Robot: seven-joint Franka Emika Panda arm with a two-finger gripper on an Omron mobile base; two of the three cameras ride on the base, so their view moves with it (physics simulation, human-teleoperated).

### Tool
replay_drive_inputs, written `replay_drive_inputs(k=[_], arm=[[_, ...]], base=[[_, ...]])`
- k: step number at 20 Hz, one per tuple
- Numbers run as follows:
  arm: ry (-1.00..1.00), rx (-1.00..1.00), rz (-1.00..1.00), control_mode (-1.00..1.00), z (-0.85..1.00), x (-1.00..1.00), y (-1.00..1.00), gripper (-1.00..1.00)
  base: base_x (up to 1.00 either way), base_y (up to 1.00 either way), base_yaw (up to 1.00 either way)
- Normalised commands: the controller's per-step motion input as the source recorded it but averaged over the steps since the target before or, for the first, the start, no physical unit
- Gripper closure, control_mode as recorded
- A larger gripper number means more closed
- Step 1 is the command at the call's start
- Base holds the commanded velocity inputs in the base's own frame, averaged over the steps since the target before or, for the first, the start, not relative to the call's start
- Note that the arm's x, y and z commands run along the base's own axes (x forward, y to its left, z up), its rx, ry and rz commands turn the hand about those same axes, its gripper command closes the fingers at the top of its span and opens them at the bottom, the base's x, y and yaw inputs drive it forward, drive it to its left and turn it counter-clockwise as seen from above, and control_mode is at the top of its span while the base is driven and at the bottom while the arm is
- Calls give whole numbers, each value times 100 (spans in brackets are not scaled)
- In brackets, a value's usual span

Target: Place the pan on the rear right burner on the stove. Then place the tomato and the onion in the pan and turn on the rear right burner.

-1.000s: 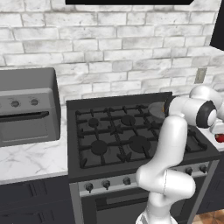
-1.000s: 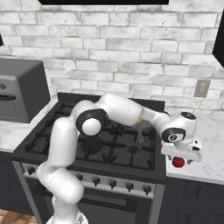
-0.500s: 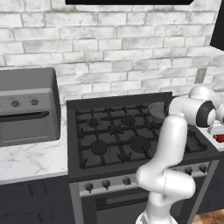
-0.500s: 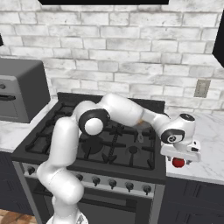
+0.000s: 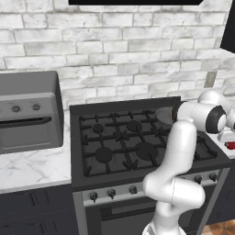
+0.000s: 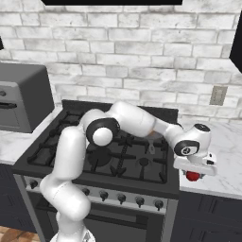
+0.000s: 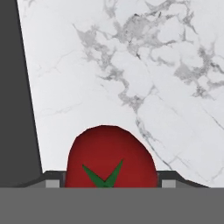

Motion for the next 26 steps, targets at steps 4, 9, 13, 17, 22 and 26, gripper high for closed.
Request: replay_drive_inputs(k=[4, 9, 13, 17, 22, 26], arm=[[0, 0, 0, -100, 12, -1, 0, 100], [-2, 0, 0, -100, 59, -2, 1, 100], [-3, 0, 0, -100, 60, 0, 16, 100], [-2, 0, 0, -100, 55, 0, 28, 100], [-2, 0, 0, -100, 40, 0, 39, 100], [-1, 0, 0, -100, 35, 2, 46, 100]], base=[[0, 0, 0], [0, 0, 0], [0, 0, 0], [0, 0, 0], [0, 0, 0], [0, 0, 0]])
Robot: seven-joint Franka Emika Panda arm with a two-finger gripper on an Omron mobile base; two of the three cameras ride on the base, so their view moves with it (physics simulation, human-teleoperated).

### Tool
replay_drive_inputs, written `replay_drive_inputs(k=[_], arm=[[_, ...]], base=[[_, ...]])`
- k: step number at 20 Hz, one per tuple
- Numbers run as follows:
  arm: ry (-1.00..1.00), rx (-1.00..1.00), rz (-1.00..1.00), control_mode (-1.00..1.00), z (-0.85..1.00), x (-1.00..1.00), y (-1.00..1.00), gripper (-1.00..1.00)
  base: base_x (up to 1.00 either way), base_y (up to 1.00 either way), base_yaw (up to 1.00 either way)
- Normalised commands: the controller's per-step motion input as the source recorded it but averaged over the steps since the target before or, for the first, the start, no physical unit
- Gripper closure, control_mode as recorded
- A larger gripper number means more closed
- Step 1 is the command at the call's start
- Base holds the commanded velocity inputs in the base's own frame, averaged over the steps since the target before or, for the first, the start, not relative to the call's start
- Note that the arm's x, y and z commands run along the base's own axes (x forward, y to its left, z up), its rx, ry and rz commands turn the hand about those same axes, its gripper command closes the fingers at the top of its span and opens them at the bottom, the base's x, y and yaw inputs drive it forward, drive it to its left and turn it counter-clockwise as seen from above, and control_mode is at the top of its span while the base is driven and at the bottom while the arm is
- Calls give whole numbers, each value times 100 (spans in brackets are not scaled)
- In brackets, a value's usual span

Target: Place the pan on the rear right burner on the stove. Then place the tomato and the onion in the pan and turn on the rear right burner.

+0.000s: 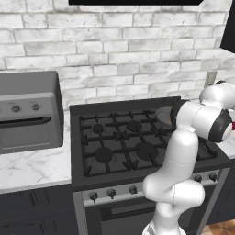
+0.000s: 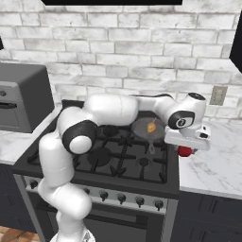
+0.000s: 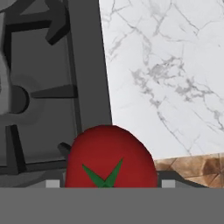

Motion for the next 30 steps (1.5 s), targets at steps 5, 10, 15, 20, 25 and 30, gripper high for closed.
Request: replay_drive_inputs(k=[5, 10, 15, 20, 25, 30], arm=[[0, 0, 2, -100, 26, 8, 42, 100], [0, 0, 2, -100, 5, 11, 38, 100], [0, 0, 3, -100, 0, 17, 29, 100], [0, 0, 3, -100, 0, 25, 22, 100], [0, 0, 3, -100, 0, 36, 18, 100], [0, 0, 3, -100, 0, 44, 19, 100]], base=[[0, 0, 0], [0, 0, 0], [0, 0, 0], [0, 0, 0], [0, 0, 0], [0, 0, 0]])
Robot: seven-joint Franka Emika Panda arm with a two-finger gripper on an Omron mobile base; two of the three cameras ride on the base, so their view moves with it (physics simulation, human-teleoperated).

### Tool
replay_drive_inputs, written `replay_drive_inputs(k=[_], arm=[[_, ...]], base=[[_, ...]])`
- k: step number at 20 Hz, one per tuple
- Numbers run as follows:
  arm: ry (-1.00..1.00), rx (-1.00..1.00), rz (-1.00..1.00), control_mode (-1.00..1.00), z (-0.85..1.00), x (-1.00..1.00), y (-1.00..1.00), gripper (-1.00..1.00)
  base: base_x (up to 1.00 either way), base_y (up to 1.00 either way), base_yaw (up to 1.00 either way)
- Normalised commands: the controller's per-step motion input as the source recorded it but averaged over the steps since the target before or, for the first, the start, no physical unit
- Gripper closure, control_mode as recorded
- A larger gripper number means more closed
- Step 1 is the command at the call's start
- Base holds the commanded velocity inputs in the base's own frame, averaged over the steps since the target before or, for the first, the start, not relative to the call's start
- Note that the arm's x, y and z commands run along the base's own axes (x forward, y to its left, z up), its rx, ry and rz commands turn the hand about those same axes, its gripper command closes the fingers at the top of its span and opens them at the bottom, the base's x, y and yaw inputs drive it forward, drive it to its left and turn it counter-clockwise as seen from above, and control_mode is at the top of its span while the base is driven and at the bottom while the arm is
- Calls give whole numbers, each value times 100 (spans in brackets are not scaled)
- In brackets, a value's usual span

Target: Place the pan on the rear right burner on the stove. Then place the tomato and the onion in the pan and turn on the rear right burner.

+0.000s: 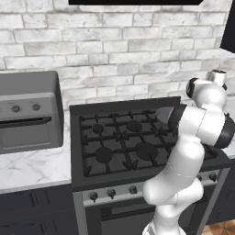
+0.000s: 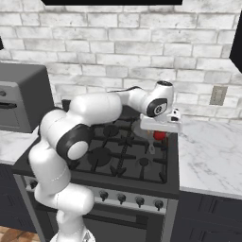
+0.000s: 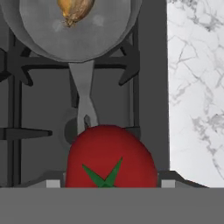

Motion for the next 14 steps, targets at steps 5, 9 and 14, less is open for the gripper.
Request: replay_drive_inputs(k=[5, 9, 14], arm=[[0, 0, 4, -100, 0, 46, 15, 100], [0, 0, 4, -100, 0, 46, 17, 100], [0, 0, 4, -100, 0, 35, 18, 100]], base=[[0, 0, 0], [0, 0, 0], [0, 0, 0]])
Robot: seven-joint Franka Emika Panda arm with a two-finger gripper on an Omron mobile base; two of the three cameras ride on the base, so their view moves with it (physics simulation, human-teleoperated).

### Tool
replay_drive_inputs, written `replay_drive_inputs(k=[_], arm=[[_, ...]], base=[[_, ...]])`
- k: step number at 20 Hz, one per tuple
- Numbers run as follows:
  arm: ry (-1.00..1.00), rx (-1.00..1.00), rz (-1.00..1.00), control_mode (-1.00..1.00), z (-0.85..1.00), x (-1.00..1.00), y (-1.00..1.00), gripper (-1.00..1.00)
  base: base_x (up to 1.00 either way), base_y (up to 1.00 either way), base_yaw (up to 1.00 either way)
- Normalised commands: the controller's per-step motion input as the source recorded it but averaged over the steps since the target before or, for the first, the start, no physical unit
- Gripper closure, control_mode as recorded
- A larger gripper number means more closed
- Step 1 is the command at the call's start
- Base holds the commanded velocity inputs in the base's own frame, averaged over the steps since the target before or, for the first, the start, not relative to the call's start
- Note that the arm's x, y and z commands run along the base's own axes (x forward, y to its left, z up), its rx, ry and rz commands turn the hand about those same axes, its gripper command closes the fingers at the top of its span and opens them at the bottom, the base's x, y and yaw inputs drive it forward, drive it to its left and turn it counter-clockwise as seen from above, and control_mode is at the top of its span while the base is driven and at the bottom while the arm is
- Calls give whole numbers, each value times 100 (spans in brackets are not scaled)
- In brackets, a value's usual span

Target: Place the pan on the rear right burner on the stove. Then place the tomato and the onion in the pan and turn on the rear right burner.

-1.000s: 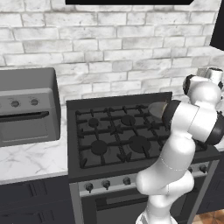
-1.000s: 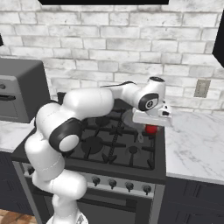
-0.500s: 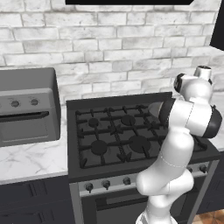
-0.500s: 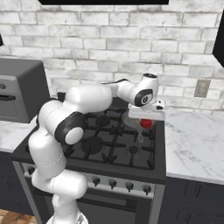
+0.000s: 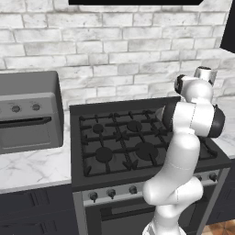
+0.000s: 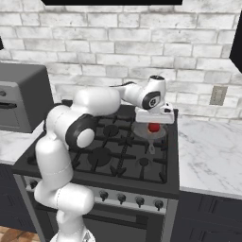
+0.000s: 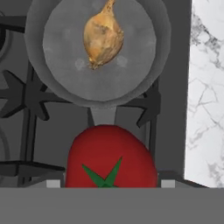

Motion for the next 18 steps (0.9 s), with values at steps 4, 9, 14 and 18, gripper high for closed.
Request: replay_drive_inputs(k=[4, 9, 14, 18], arm=[[0, 0, 4, -100, -4, 20, 29, 100], [0, 0, 3, -100, -11, 22, 28, 100], [0, 0, 2, -100, -21, 22, 22, 100], [0, 0, 2, -100, -20, 31, 14, 100]], base=[[0, 0, 0], [0, 0, 0], [0, 0, 0], [0, 0, 0]])
